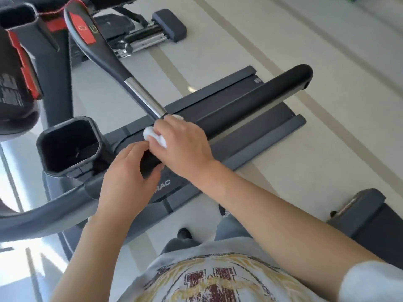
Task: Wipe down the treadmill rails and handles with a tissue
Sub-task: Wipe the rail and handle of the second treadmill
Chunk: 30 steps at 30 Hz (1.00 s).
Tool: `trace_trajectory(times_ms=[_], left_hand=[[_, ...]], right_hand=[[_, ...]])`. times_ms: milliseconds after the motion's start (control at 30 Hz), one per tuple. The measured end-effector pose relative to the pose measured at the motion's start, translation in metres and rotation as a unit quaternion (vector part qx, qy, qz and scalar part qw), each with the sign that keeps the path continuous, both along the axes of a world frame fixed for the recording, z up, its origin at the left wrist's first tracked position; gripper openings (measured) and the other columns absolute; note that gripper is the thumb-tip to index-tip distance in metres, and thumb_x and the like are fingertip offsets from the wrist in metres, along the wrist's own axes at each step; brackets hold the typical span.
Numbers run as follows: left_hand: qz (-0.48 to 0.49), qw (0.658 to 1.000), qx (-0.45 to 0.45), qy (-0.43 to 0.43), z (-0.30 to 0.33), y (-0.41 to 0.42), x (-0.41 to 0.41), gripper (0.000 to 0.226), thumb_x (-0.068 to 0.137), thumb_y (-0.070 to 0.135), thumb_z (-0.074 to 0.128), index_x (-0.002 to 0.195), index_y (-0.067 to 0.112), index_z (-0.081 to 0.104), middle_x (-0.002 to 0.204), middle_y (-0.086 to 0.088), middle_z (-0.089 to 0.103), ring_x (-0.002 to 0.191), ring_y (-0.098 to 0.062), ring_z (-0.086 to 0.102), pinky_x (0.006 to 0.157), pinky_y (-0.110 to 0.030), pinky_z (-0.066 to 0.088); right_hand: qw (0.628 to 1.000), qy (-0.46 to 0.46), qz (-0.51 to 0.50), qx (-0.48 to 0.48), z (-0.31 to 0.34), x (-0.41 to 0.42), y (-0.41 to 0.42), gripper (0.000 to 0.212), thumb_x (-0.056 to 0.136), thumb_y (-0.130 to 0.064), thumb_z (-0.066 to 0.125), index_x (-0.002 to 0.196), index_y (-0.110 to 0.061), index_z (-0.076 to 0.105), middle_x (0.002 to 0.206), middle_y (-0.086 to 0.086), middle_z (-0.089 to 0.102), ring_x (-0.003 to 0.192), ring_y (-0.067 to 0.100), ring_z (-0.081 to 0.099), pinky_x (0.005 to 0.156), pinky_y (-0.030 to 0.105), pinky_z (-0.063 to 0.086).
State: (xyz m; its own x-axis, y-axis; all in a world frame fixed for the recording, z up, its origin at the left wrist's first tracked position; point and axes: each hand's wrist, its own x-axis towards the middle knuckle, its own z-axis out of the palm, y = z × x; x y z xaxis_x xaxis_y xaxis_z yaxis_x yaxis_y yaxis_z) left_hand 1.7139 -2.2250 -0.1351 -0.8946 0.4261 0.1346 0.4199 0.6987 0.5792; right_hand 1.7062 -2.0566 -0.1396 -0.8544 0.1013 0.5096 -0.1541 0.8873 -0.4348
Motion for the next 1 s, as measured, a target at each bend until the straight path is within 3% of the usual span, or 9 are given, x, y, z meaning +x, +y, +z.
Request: trace_trajectory(times_ms=[67,133,233,333,433,567,667,800,1000], left_hand=[[0.021,1.000,-0.004,-0.003,0.002,-0.010,0.003,0.045,0.089,0.018,0.080,0.131,0.022,0.066,0.123,0.008,0.069,0.112,-0.020,0.062,0.090,-0.038,0.050],[0.029,0.999,-0.014,0.015,0.003,-0.018,0.009,0.046,0.090,0.018,0.081,0.134,0.021,0.067,0.128,0.006,0.070,0.115,-0.020,0.062,0.097,-0.040,0.052],[0.045,0.998,-0.021,0.046,0.000,-0.022,0.014,0.045,0.091,0.020,0.082,0.134,0.016,0.069,0.132,0.001,0.071,0.119,-0.024,0.064,0.107,-0.046,0.051],[0.074,0.994,-0.026,0.076,-0.006,-0.022,0.020,0.042,0.093,0.030,0.073,0.132,0.014,0.071,0.134,0.001,0.070,0.122,-0.022,0.062,0.112,-0.038,0.044],[0.114,0.988,0.002,0.103,-0.014,-0.019,0.031,0.038,0.093,0.026,0.069,0.128,0.011,0.073,0.135,-0.002,0.069,0.126,-0.023,0.061,0.120,-0.032,0.035],[0.178,0.975,0.011,0.132,-0.019,-0.033,0.048,0.032,0.096,0.020,0.067,0.124,0.008,0.074,0.135,-0.004,0.069,0.128,-0.028,0.061,0.119,-0.047,0.041],[0.233,0.961,-0.013,0.151,-0.019,-0.059,0.060,0.032,0.094,0.021,0.069,0.123,0.009,0.075,0.133,-0.005,0.070,0.125,-0.031,0.061,0.113,-0.055,0.045],[0.316,0.936,-0.025,0.152,-0.022,-0.108,0.070,0.033,0.092,0.021,0.070,0.122,0.010,0.075,0.132,-0.004,0.070,0.124,-0.034,0.061,0.111,-0.054,0.045],[0.388,0.915,-0.007,0.111,-0.020,-0.177,0.085,0.040,0.090,0.011,0.079,0.129,0.013,0.070,0.139,-0.004,0.064,0.125,-0.033,0.058,0.102,-0.057,0.052]], right_hand=[[0.999,-0.008,0.032,0.019,-0.001,-0.004,-0.004,0.020,0.087,-0.027,0.076,0.078,-0.012,0.065,0.073,0.000,0.058,0.064,0.021,0.056,0.051,0.030,0.040],[0.997,-0.007,0.068,0.041,0.000,-0.005,0.016,0.020,0.088,-0.029,0.074,0.078,-0.013,0.067,0.073,-0.002,0.058,0.062,0.018,0.052,0.051,0.029,0.040],[0.997,-0.039,0.037,0.060,0.004,-0.008,0.075,0.023,0.092,-0.034,0.066,0.078,-0.016,0.066,0.074,-0.003,0.056,0.059,0.017,0.043,0.051,0.028,0.040],[0.992,-0.108,-0.003,0.066,0.008,-0.015,0.139,0.027,0.099,-0.036,0.062,0.078,-0.018,0.063,0.078,-0.004,0.052,0.066,0.025,0.052,0.057,0.030,0.035],[0.990,-0.111,0.041,0.083,0.007,-0.018,0.145,0.028,0.099,-0.035,0.057,0.077,-0.018,0.060,0.077,-0.003,0.054,0.066,0.025,0.054,0.054,0.031,0.040],[0.983,-0.011,0.154,0.103,0.007,-0.015,0.079,0.018,0.096,-0.026,0.060,0.079,-0.022,0.057,0.071,-0.005,0.044,0.063,0.014,0.032,0.049,0.026,0.029],[0.964,0.050,0.244,0.098,0.006,-0.009,0.013,0.012,0.095,-0.017,0.067,0.084,-0.021,0.062,0.070,0.000,0.045,0.070,0.011,0.026,0.043,0.028,0.034],[0.944,0.048,0.297,0.136,-0.002,-0.005,-0.073,0.016,0.100,-0.024,0.058,0.090,-0.020,0.070,0.073,-0.002,0.045,0.069,0.017,0.040,0.047,0.029,0.038],[0.924,0.059,0.313,0.214,0.004,-0.017,-0.175,0.025,0.102,-0.031,0.045,0.083,-0.017,0.056,0.070,0.000,0.051,0.064,0.021,0.056,0.048,0.029,0.029]])
